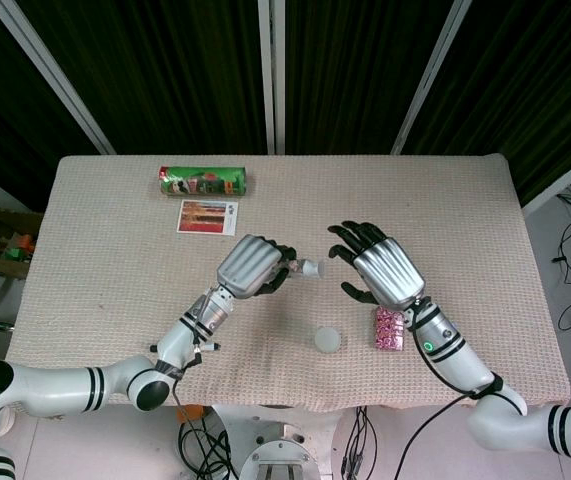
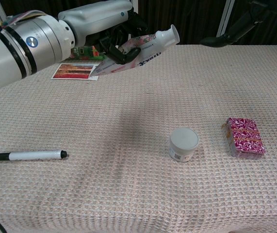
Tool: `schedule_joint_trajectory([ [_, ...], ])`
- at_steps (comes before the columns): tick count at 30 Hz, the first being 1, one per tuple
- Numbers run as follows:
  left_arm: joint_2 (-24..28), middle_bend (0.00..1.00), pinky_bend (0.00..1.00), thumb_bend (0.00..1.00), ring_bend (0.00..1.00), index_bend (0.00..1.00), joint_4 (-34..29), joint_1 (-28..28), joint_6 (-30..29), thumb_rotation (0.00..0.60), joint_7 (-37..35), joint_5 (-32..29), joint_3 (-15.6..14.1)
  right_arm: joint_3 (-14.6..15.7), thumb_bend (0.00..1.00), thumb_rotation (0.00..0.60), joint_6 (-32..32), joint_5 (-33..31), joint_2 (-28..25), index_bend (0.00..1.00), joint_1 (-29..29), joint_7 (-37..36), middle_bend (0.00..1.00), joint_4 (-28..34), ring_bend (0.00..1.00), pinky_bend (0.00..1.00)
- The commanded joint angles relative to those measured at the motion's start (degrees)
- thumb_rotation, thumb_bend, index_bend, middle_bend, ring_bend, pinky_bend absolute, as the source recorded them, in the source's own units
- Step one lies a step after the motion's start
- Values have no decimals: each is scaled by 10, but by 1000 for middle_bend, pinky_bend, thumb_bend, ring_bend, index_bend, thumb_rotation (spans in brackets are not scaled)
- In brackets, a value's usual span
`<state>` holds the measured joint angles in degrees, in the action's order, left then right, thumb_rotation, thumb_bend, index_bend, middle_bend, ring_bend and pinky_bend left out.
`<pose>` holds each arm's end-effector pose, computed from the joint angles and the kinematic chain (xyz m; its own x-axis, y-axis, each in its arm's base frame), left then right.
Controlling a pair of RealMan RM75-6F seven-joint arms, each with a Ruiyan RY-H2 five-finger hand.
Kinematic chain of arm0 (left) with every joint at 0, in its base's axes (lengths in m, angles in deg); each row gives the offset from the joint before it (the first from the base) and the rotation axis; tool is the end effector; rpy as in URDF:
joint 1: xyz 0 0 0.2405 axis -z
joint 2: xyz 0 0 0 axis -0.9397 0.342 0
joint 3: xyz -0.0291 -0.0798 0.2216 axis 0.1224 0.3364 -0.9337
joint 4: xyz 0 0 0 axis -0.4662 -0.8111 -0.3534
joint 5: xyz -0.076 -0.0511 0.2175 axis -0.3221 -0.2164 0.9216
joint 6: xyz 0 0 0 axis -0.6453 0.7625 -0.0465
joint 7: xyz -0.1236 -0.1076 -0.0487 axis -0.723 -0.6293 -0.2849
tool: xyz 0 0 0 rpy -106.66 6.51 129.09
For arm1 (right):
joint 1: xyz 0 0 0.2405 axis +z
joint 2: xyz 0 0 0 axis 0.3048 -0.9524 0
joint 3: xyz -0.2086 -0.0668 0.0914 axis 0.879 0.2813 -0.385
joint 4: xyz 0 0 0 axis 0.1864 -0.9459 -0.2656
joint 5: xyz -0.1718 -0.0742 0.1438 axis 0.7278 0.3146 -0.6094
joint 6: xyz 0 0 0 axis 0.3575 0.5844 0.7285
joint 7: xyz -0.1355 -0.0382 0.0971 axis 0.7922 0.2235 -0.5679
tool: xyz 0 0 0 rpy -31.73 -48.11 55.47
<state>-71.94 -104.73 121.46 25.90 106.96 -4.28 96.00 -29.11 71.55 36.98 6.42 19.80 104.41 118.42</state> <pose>0.0015 0.3449 -0.0544 0.3352 0.1611 0.9283 0.7815 -0.5978 -0.1785 -0.0676 -0.3240 0.0378 0.3956 0.0102 0.9184 -0.7397 -0.5892 0.3251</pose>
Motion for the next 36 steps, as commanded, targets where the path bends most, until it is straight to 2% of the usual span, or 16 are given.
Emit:
schedule_joint_trajectory([
  [1,0,765,616,674,591,684,-1,2,1,597,0,-2,1,0,181,600,3,5,7,396,4,4,190,-9,131,265],
  [10,2,764,616,674,591,684,-11,7,-5,597,12,-6,1,0,191,600,3,7,22,399,14,3,190,-19,131,265],
  [23,3,764,616,674,591,684,-22,14,-10,596,22,-11,3,-4,241,600,-3,-3,42,469,29,13,193,-24,131,265],
  [36,9,763,616,674,591,683,-26,13,-13,596,17,-6,-4,-1,271,600,-5,-16,35,482,30,23,198,-25,131,265],
])
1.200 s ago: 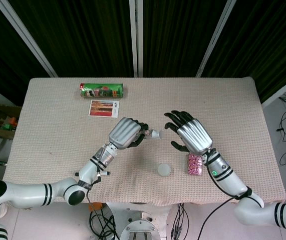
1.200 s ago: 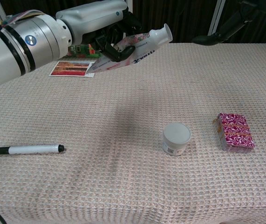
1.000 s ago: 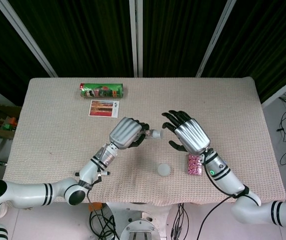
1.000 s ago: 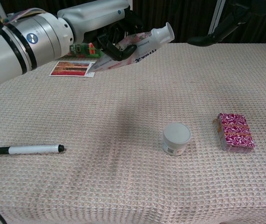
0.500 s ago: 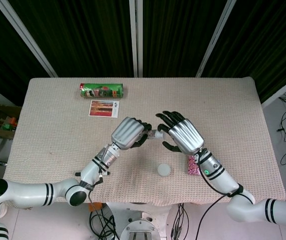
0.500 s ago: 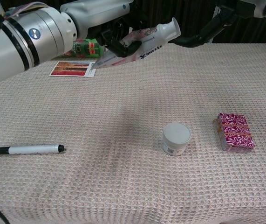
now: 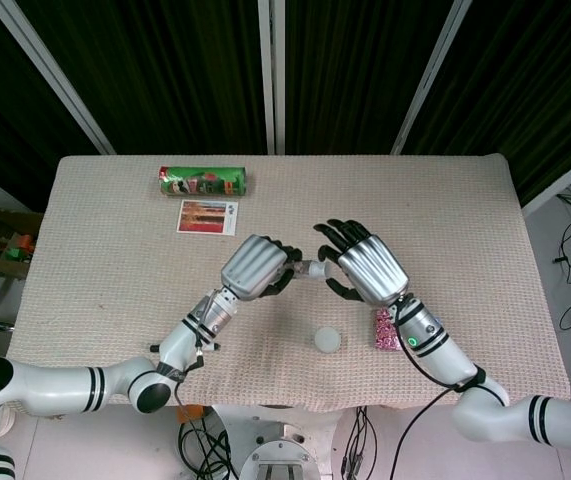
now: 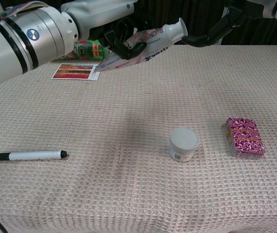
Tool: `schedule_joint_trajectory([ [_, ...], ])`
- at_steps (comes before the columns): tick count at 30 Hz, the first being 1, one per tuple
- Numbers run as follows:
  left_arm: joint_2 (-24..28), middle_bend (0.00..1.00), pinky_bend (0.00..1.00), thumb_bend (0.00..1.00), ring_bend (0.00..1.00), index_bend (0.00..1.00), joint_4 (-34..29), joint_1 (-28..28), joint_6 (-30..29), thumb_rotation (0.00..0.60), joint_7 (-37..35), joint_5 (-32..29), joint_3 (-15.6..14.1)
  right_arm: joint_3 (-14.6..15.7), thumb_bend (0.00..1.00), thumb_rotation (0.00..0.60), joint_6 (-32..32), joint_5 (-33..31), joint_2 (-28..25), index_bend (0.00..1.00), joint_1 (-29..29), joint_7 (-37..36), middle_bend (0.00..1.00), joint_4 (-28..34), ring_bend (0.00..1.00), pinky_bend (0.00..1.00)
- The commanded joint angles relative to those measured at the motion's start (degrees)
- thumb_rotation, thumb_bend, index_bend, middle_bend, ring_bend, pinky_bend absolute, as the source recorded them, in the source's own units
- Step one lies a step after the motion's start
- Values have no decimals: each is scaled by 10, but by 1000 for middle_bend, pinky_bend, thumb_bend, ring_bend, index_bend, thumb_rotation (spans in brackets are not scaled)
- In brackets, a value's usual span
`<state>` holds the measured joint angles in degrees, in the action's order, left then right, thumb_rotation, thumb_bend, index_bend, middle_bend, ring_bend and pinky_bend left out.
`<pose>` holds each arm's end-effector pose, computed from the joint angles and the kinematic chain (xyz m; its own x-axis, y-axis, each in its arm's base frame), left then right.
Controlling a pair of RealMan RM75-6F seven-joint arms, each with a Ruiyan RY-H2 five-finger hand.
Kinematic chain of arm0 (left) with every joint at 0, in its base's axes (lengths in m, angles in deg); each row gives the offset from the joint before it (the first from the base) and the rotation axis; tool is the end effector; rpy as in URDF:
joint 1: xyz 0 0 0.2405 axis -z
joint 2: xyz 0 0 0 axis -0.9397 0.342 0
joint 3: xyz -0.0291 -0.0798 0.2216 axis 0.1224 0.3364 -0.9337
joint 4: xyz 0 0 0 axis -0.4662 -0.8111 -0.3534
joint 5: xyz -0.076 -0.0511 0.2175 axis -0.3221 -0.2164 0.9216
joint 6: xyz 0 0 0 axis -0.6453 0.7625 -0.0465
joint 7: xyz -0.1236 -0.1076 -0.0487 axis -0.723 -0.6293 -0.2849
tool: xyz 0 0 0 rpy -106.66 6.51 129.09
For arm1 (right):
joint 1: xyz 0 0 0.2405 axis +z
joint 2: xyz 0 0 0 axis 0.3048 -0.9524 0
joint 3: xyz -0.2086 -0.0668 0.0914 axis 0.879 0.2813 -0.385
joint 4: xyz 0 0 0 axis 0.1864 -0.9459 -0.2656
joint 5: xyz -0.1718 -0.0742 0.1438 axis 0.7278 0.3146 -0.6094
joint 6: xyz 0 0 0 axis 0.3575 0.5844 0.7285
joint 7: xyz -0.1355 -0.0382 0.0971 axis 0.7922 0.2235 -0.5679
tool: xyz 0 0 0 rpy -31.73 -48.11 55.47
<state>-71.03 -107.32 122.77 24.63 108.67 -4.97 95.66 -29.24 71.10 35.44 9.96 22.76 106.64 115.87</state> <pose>0.0133 0.3382 -0.0494 0.3379 0.1454 0.9299 0.7642 -0.6191 -0.1809 -0.0541 -0.3304 0.0230 0.4074 0.0245 0.9129 -0.7202 -0.6061 0.3376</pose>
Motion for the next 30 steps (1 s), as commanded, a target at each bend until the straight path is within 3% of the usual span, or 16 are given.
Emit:
schedule_joint_trajectory([
  [1,0,764,616,674,591,683,0,0,0,596,-1,2,-1,1,270,600,0,-2,-1,482,0,1,197,0,131,265],
  [12,1,763,616,674,591,683,1,4,4,597,-4,2,-3,0,276,600,-2,1,5,499,8,-2,208,-5,131,265],
  [20,1,763,616,675,591,684,5,0,2,598,-17,3,-6,-2,311,600,8,7,15,638,11,-6,257,-16,132,286],
  [30,-1,763,616,674,591,684,14,-2,4,597,-36,3,-6,-4,316,600,30,26,35,733,13,-16,291,-39,146,298],
])
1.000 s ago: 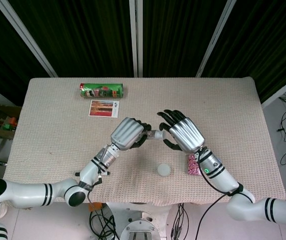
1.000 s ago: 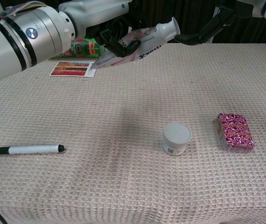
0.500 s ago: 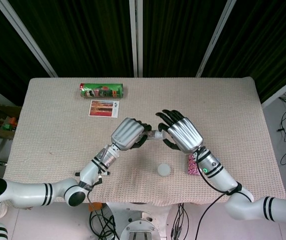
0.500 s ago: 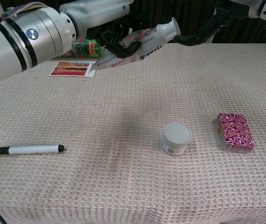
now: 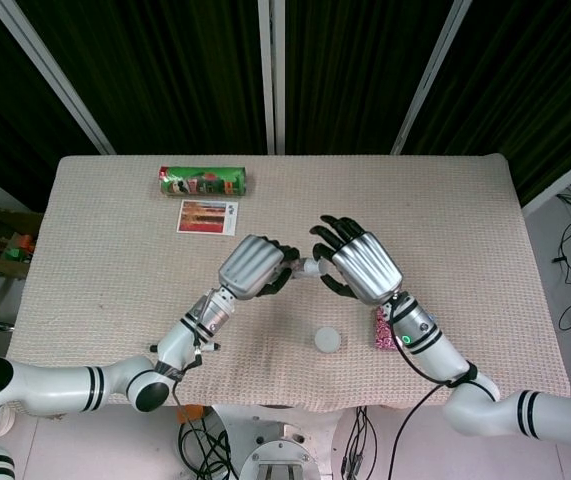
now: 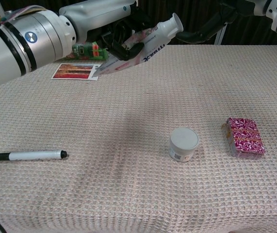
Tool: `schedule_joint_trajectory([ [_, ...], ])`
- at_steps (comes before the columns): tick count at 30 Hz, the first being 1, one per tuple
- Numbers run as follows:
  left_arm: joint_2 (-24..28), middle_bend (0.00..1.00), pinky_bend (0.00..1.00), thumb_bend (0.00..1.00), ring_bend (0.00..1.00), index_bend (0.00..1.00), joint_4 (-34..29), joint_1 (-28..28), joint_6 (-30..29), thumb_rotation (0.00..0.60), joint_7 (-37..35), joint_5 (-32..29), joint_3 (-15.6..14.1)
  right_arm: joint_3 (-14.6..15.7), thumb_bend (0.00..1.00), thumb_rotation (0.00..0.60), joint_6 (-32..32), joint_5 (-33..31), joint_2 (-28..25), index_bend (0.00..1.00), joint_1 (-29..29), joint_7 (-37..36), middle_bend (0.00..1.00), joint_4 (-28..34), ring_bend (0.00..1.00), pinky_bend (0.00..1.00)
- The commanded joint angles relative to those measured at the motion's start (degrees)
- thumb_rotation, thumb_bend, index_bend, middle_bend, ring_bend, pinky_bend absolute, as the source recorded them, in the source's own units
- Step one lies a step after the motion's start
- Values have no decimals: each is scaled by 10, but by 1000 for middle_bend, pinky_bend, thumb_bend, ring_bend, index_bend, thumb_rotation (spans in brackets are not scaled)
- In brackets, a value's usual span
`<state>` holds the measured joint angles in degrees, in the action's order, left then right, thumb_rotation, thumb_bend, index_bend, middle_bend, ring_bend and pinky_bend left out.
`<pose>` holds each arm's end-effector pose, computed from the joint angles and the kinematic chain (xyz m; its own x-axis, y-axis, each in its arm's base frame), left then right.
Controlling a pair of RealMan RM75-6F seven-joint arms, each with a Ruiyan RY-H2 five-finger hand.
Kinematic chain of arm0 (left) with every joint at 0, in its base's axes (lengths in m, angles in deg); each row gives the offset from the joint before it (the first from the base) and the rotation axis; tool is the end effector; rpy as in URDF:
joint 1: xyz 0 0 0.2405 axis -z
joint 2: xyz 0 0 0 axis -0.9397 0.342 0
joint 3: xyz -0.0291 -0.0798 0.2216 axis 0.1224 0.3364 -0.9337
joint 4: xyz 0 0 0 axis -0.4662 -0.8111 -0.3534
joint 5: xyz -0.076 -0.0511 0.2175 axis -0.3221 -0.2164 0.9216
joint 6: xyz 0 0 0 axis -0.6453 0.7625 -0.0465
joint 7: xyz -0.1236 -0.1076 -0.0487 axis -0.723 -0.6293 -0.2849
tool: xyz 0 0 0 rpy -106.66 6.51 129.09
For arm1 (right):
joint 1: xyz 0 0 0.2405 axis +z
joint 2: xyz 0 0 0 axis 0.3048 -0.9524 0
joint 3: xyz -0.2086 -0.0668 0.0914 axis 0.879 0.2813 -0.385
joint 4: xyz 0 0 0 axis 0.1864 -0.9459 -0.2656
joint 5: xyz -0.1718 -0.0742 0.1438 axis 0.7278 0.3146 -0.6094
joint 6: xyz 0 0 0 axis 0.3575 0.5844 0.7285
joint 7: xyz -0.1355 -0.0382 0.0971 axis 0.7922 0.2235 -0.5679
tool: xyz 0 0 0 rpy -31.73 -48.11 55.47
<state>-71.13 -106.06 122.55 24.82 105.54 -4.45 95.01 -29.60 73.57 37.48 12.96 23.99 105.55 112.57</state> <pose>0.0064 0.3406 -0.0520 0.3177 0.1713 0.9326 0.7780 -0.6093 -0.1531 -0.0446 -0.3347 0.0198 0.3715 0.0744 0.9255 -0.7066 -0.6240 0.3338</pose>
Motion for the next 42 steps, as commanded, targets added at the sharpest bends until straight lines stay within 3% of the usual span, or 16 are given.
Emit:
schedule_joint_trajectory([
  [1,0,763,616,674,591,683,2,0,4,598,-8,-4,1,1,317,600,8,9,7,737,0,-8,293,-10,146,299],
  [14,6,762,618,675,591,684,2,-1,25,598,-49,-19,8,5,318,600,36,33,27,742,-4,-24,296,-38,153,300],
  [42,19,757,620,675,591,680,10,5,46,597,-73,-46,16,17,322,600,28,29,14,649,-15,-10,282,-17,152,280],
])
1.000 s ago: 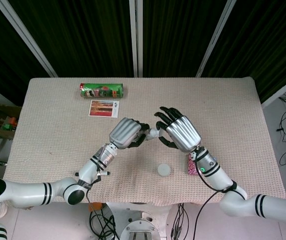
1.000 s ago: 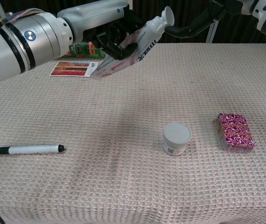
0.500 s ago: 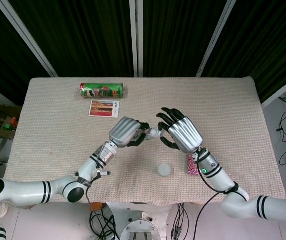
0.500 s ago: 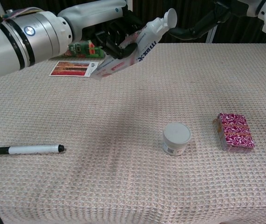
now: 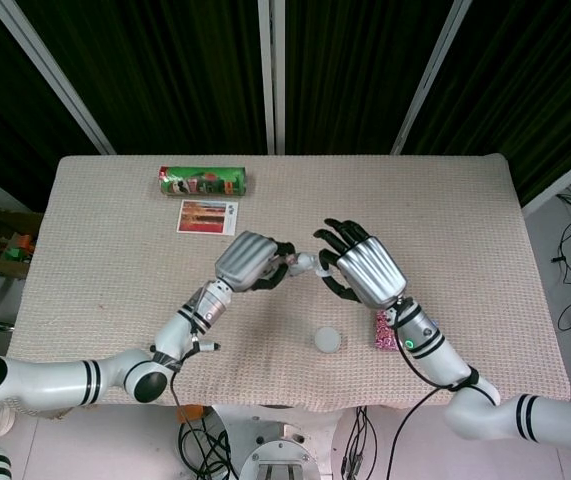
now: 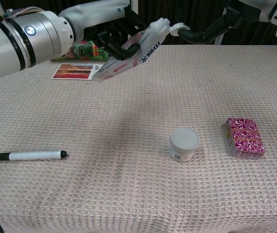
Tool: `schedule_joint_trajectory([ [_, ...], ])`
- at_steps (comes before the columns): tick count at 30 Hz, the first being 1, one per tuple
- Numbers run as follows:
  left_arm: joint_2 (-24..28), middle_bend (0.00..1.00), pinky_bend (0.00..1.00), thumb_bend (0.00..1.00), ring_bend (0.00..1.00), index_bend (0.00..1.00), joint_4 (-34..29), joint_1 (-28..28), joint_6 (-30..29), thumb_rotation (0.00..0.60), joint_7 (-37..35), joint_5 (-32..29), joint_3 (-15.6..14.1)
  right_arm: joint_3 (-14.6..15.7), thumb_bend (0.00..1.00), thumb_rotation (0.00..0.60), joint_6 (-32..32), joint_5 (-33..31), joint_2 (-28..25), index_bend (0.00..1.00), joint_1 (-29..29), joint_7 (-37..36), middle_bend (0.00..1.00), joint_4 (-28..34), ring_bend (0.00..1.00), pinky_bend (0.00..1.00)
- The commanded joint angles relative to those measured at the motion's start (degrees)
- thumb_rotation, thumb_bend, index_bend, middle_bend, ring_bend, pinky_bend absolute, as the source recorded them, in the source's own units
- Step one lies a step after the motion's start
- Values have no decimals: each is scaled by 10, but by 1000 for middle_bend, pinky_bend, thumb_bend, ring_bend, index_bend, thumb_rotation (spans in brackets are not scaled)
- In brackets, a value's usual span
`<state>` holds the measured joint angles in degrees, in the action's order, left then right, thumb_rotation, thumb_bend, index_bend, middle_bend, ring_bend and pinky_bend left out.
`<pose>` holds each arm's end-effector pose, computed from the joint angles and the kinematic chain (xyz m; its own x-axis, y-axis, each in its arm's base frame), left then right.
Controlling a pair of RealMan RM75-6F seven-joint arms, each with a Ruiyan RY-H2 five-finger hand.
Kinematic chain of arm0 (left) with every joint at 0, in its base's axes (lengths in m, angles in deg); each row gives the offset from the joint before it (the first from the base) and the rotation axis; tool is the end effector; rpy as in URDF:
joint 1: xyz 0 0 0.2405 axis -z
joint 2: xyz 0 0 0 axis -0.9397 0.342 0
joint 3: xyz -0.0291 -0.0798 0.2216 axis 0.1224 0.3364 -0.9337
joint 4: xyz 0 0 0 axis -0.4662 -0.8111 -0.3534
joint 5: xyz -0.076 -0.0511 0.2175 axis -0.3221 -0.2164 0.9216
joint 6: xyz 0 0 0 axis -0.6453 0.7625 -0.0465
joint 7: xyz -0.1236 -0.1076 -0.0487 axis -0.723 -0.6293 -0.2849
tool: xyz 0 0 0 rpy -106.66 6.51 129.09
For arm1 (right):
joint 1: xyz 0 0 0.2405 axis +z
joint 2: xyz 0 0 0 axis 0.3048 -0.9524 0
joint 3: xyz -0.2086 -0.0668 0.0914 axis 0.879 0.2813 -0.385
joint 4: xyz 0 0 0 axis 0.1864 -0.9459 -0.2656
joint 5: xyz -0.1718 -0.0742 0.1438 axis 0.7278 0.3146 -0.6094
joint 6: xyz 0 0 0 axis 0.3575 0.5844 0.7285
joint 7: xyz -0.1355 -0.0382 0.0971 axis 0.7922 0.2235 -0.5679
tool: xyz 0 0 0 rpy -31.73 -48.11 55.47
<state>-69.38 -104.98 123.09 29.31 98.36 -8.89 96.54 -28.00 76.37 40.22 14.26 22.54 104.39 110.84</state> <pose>-0.0038 0.3576 -0.0513 0.2381 0.2885 0.9274 0.8426 -0.5362 -0.0495 -0.0543 -0.3275 0.0168 0.3573 0.0919 0.9294 -0.7055 -0.6255 0.3331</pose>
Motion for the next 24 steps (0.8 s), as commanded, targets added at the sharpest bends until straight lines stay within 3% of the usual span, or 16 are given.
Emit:
schedule_joint_trajectory([
  [1,2,757,620,675,591,680,-1,0,1,597,-3,-4,2,2,322,600,1,2,1,649,-1,2,280,0,152,278],
  [24,10,756,621,676,591,680,-3,2,7,596,-7,-24,3,11,320,600,6,2,-5,509,-17,-4,218,4,121,185],
])
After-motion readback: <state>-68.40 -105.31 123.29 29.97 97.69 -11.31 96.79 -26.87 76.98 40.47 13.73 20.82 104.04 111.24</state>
